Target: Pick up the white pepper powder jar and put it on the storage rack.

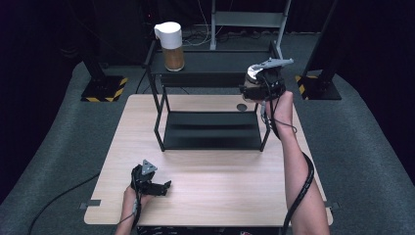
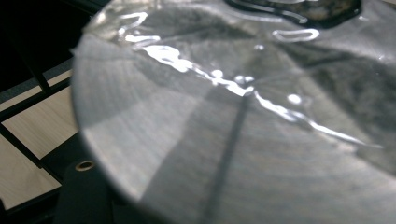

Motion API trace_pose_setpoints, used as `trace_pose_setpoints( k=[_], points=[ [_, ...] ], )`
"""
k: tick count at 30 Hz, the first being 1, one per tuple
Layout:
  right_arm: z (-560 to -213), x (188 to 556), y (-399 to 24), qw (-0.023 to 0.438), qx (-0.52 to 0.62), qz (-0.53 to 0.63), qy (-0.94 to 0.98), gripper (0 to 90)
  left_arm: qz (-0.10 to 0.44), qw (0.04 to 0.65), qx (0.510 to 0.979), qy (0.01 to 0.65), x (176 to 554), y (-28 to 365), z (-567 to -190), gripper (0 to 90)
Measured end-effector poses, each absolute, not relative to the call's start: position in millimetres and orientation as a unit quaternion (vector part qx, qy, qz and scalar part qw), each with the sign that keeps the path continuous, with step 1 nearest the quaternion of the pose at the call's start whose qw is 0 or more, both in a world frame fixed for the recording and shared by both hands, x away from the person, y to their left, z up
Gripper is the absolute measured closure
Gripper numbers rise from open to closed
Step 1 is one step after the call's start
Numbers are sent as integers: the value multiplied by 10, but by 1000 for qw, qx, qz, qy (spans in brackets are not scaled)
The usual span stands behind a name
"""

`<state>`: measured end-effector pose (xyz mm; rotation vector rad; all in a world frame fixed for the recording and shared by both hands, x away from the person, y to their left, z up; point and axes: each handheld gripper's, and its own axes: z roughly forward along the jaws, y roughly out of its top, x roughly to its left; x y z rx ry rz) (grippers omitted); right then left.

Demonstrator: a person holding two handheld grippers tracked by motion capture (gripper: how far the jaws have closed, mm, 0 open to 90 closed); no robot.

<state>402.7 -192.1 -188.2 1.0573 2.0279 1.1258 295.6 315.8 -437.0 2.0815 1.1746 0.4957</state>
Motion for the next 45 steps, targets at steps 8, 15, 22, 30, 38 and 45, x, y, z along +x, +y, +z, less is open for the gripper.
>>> trace_pose_setpoints(
  k=[8, 15, 22, 30, 38, 45],
  points=[
    [-1726, 4009, -1955, 296, 395, 427, 758, 304, 191, 343, 801, 452, 2956, 3158, -4369, 3],
    [-1610, 4016, -1952, 295, 391, 432, 757, 304, 191, 343, 801, 453, 2955, 3158, -4370, 3],
    [-1493, 4028, -1968, 301, 390, 432, 755, 304, 191, 343, 801, 453, 2955, 3158, -4370, 3],
    [-1435, 4070, -2026, 292, 391, 441, 753, 304, 191, 344, 800, 453, 2955, 3158, -4371, 3],
    [-1349, 4045, -2024, 301, 389, 440, 752, 304, 191, 344, 800, 453, 2955, 3158, -4372, 3],
    [-1274, 4148, -1999, 306, 397, 433, 749, 304, 191, 343, 801, 453, 2956, 3158, -4370, 3]
  ],
)
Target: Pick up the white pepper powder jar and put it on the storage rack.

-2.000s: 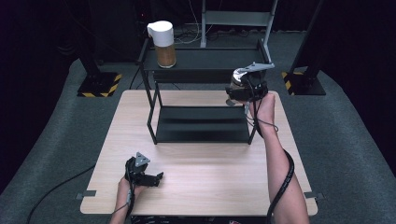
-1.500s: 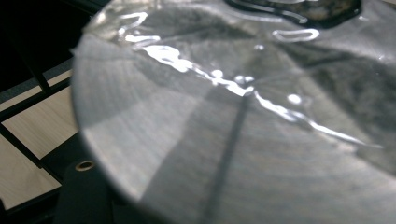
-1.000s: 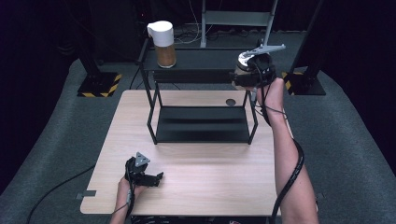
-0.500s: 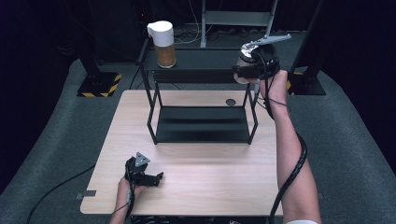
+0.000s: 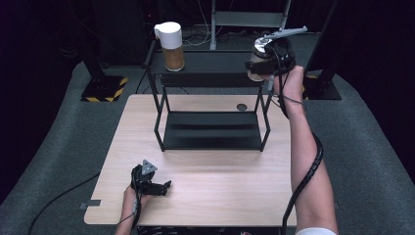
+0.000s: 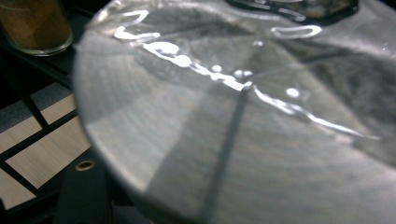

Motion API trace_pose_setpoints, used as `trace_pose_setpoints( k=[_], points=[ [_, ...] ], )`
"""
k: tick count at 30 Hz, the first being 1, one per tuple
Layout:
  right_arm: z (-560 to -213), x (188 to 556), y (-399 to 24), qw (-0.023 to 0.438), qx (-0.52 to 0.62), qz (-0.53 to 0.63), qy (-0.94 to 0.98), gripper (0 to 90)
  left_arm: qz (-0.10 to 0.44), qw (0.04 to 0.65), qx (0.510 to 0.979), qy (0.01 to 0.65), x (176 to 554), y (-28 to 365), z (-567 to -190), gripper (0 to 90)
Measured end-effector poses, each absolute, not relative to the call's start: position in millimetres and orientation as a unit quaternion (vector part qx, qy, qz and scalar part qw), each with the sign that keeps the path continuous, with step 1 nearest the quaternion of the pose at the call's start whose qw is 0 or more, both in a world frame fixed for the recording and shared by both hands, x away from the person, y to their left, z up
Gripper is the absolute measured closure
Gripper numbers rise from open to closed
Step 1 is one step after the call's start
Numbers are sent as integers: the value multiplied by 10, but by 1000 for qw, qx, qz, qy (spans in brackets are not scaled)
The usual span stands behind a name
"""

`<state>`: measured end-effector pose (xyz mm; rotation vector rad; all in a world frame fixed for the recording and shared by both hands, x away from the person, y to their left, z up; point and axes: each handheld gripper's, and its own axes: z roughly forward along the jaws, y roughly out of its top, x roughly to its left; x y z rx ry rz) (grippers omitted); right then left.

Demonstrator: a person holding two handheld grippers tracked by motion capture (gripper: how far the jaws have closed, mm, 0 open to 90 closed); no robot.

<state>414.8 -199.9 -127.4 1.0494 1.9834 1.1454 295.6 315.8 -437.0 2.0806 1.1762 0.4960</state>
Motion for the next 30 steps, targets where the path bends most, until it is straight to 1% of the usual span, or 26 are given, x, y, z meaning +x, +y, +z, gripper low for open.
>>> trace_pose_setpoints(
  k=[12, 30],
  points=[
    [-1215, 4399, -1961, 305, 416, 419, 747, 304, 191, 343, 800, 454, 2955, 3157, -4370, 3],
    [-1182, 4659, -1936, 298, 439, 406, 744, 304, 192, 343, 800, 454, 2954, 3156, -4369, 3]
  ],
)
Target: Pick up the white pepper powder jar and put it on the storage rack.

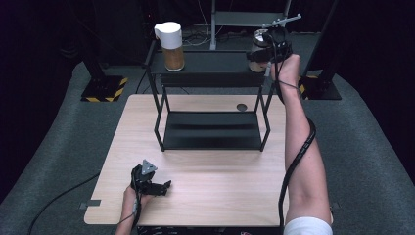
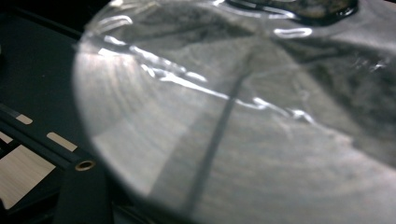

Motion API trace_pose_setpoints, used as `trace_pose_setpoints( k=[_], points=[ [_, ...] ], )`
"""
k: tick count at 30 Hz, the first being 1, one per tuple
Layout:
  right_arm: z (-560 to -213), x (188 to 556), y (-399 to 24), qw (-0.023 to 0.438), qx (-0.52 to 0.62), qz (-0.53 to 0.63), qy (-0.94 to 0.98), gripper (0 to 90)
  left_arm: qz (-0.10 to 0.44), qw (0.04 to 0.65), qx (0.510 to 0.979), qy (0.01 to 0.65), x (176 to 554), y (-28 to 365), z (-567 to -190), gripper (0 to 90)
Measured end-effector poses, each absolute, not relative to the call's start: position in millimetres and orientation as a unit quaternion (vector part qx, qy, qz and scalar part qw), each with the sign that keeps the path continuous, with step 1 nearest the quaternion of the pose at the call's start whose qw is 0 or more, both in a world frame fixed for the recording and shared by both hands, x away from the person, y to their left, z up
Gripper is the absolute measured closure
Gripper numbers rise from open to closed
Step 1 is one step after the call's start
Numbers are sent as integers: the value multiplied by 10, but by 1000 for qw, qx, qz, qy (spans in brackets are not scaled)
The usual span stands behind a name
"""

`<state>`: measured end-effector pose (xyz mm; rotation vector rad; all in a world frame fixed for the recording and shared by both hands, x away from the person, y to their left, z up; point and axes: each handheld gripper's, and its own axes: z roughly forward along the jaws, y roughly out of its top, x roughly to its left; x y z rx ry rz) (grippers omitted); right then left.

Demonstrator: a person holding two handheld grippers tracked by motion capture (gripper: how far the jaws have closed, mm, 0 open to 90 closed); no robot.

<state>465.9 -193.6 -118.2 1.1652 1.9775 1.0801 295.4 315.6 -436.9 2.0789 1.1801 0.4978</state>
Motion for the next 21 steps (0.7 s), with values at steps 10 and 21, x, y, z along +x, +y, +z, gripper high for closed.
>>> trace_pose_setpoints(
  k=[10, 21],
  points=[
    [-1137, 4858, -1836, 278, 446, 389, 757, 304, 192, 343, 800, 454, 2954, 3156, -4369, 3],
    [-1107, 4955, -1885, 255, 452, 388, 762, 304, 191, 342, 800, 454, 2955, 3156, -4368, 3]
  ],
)
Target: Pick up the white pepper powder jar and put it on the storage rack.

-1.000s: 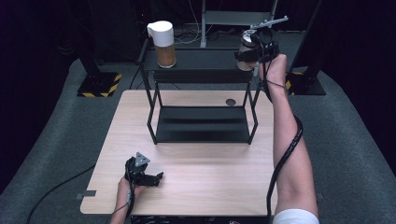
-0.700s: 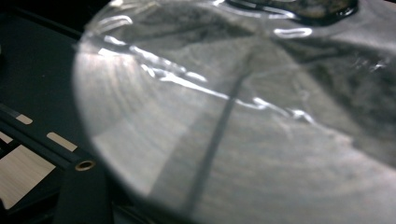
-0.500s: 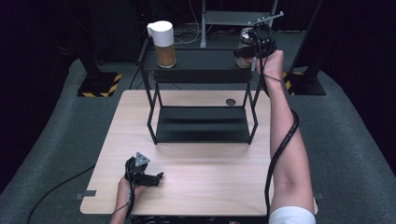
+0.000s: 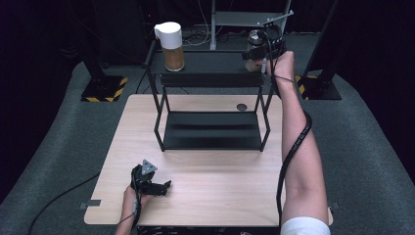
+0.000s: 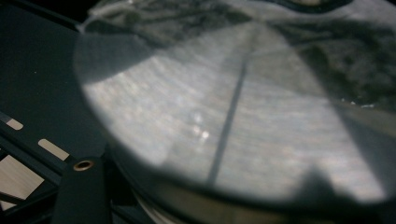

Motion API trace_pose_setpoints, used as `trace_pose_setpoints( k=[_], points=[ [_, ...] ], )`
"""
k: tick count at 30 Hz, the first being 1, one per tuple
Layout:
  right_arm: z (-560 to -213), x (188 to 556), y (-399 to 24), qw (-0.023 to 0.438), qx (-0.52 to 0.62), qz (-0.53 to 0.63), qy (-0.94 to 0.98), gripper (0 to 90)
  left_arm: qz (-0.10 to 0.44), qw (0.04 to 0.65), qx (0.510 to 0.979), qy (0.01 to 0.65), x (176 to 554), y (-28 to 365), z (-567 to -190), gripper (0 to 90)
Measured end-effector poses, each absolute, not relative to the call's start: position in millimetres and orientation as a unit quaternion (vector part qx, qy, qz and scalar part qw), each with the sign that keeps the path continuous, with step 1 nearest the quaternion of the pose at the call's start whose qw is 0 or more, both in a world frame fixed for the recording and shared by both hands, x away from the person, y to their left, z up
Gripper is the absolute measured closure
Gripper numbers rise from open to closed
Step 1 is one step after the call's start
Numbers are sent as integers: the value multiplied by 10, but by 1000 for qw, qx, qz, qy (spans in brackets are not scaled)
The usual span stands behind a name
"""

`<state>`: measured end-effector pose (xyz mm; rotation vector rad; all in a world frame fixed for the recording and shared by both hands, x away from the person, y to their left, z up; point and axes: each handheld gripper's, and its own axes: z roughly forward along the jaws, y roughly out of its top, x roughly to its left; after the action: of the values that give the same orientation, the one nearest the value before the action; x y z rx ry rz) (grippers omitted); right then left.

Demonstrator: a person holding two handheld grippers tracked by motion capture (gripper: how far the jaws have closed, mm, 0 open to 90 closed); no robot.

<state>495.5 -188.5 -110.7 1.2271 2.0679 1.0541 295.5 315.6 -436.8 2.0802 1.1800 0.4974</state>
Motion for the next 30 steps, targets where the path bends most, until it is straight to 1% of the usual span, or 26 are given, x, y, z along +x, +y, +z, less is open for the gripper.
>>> trace_pose_setpoints(
  k=[12, 13, 16, 19, 22, 24, 30],
  points=[
    [-1117, 4943, -1889, 256, 455, 391, 758, 300, 191, 342, 800, 454, 2955, 3156, -4368, 3],
    [-1115, 4943, -1888, 256, 455, 390, 759, 288, 191, 342, 800, 454, 2955, 3156, -4368, 3],
    [-1097, 4948, -1888, 252, 454, 385, 763, 172, 191, 342, 800, 454, 2956, 3156, -4367, 3],
    [-1072, 4925, -1892, 250, 449, 379, 770, 77, 191, 342, 800, 454, 2956, 3156, -4368, 3],
    [-1032, 4844, -1873, 262, 441, 369, 775, 40, 191, 342, 800, 454, 2956, 3156, -4367, 3],
    [-989, 4792, -1901, 259, 435, 371, 779, 30, 191, 343, 800, 454, 2955, 3156, -4368, 3],
    [-873, 4541, -1898, 269, 407, 350, 800, 0, 191, 342, 800, 454, 2955, 3156, -4367, 3]
  ],
)
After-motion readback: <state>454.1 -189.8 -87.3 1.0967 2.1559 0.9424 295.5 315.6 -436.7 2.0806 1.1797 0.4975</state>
